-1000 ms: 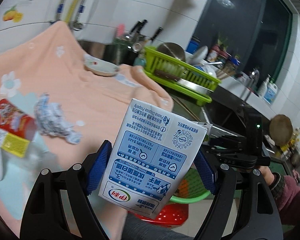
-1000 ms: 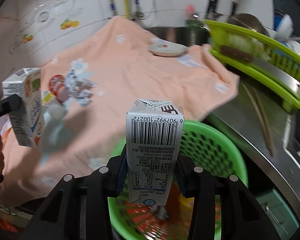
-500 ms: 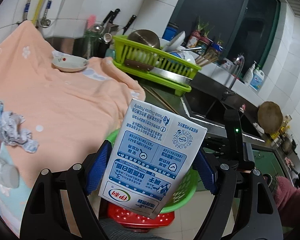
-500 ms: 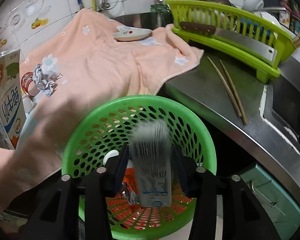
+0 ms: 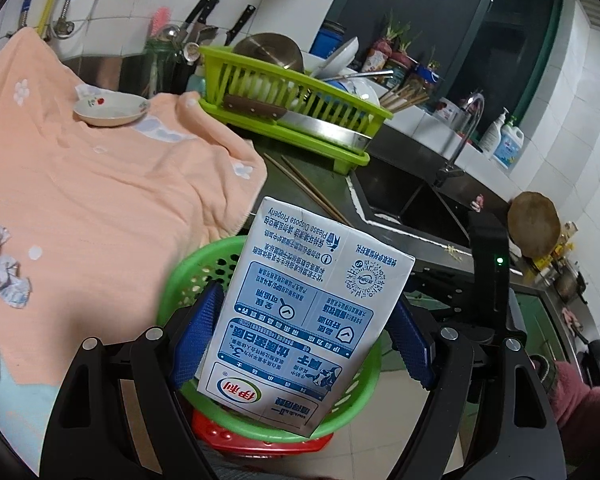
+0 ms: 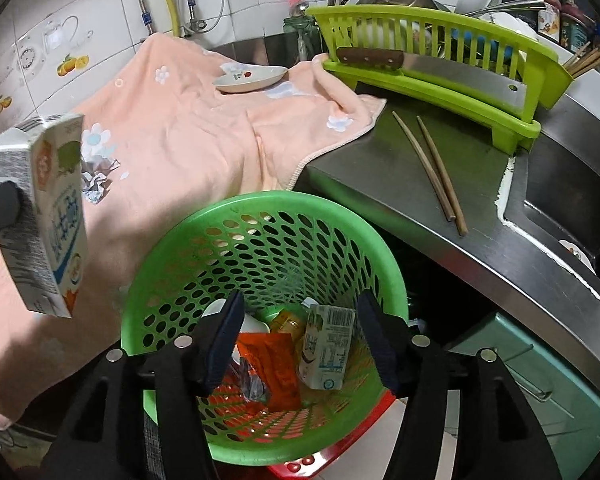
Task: Collect trash
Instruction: 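Carry both cartons over the green basket and open both tools, then move both tools back over the remaining trash on the towel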
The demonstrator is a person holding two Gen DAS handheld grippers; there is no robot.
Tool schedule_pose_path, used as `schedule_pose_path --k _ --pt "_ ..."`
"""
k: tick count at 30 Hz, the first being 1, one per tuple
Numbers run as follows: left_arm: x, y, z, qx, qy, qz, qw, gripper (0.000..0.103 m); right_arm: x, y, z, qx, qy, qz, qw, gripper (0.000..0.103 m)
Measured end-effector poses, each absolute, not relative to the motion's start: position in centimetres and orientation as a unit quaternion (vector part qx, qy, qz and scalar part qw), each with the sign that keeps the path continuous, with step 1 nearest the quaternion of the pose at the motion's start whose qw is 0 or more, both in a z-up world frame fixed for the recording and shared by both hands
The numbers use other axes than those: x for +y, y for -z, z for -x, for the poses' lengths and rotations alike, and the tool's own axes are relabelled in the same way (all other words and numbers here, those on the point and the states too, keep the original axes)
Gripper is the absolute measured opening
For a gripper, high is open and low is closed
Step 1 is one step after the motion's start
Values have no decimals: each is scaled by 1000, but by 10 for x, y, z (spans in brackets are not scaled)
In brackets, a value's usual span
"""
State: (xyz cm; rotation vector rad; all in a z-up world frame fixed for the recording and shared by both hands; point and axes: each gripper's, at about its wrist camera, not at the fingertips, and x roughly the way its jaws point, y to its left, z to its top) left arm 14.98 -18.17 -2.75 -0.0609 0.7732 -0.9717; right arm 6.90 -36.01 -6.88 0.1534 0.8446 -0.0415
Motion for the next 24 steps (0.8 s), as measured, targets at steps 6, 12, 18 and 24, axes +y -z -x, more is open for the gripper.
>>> schedule_pose_path --k 6,12,18,24 --pt "-198 37 -154 380 456 31 804 79 -367 64 -59 401 26 -80 912 63" --pt "-213 48 -158 400 452 33 796 79 -373 64 -49 395 28 -88 914 65" --pt "-221 57 -159 414 454 31 788 80 -375 65 -47 395 31 -97 913 66" --pt "-218 59 -160 415 449 37 791 85 -376 67 -45 395 31 -99 913 66"
